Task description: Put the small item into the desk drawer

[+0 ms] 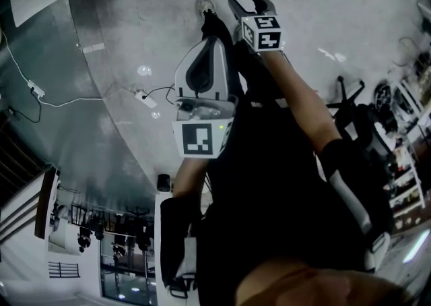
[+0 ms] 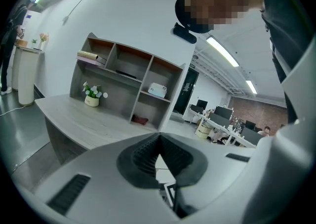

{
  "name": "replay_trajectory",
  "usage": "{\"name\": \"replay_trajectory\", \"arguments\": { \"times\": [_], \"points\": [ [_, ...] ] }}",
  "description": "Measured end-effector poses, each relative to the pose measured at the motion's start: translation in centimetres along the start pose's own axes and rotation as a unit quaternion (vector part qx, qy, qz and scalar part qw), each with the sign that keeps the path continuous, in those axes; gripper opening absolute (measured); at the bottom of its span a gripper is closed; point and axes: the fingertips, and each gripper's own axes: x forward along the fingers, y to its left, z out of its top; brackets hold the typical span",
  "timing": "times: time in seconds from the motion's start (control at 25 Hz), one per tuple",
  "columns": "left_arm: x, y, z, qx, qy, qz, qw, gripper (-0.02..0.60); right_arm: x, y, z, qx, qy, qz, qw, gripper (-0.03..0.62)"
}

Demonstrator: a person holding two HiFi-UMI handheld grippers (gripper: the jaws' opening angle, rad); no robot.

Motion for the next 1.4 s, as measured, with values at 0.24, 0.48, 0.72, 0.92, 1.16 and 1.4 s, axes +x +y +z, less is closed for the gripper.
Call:
{"name": "replay_trajectory", "arguments": {
  "times": [0.24,0.48,0.72,0.92,1.16,1.4],
  "points": [
    [0.8,0.6,-0.7,-0.012,0.005,0.000,0.9999,-0.002,3.3,-1.2,-1.7,0.016,0.022,-0.017,0.999,0.252],
    [1.2,1.2,-1.1,-0.014,0.012,0.001,0.9998,-0.002,5.3,-1.7,-3.5,0.031,0.048,-0.025,0.998,0.252],
    [1.7,2.1,-1.5,-0.021,0.014,0.006,0.9997,-0.002,7.5,-2.4,-5.0,0.048,0.068,-0.041,0.996,0.252],
    [2.0,2.7,-1.8,-0.028,0.016,0.009,0.9994,-0.002,9.0,-2.8,-6.0,0.060,0.083,-0.053,0.993,0.252],
    [2.6,3.6,-2.5,-0.037,0.023,0.010,0.9990,-0.002,10.8,-2.8,-6.9,0.080,0.103,-0.058,0.990,0.252],
    [3.1,4.2,-2.5,-0.037,0.030,0.005,0.9989,-0.002,11.5,-3.0,-6.7,0.096,0.120,-0.083,0.985,0.252]
  ]
}}
